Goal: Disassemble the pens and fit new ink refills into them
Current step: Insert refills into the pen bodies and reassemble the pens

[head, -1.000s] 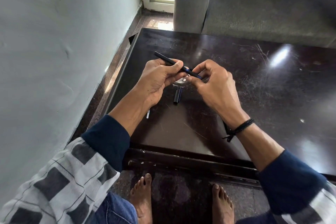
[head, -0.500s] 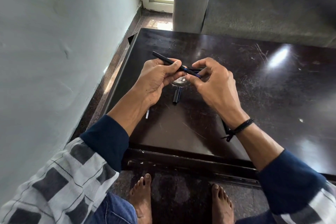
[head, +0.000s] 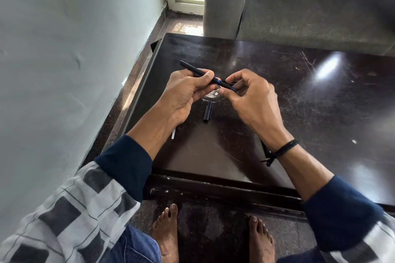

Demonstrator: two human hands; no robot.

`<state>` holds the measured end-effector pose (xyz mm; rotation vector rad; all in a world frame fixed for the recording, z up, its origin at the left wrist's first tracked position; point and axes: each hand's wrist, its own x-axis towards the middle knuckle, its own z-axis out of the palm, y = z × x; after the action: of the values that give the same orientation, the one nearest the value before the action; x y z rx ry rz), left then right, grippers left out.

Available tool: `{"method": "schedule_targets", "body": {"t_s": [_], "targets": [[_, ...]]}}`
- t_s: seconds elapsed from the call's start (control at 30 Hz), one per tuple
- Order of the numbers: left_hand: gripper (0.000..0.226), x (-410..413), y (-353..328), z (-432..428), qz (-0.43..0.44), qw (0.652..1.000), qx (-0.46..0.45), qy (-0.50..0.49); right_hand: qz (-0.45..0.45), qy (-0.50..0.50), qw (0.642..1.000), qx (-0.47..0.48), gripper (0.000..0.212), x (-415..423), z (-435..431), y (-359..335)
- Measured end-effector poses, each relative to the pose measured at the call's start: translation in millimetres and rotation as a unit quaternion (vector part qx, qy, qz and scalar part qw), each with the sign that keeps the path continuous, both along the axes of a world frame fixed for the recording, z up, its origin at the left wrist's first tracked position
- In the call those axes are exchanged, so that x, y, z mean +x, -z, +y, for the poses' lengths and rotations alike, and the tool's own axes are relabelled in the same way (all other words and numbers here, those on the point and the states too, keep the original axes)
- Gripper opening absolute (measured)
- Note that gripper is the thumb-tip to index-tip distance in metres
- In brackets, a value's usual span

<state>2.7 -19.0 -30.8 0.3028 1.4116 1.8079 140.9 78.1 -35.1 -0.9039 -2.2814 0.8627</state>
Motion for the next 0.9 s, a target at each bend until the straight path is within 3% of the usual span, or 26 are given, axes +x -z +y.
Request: {"method": "schedule_targets", "body": {"t_s": [0.27,0.53,0.9], "targets": [[0.016,1.9,-0.1,-0.3,0.001,1.0,-0.004,0.003,-0.006,0.007,1.0,-0.008,0.009,-0.7,-0.2,-0.6],[0.02,1.5,-0.1,-0.6,0.004,1.0,-0.006,0.0,-0.001,-0.005,1.0,0.009,0.022,-0.5,-1.0,1.2],[0.008,3.2,-0.7,-0.6,0.012,1.0,-0.012,0.008,0.0,-0.002,1.0,-0.018,0.008,-2.5,0.0,2.8]]}}
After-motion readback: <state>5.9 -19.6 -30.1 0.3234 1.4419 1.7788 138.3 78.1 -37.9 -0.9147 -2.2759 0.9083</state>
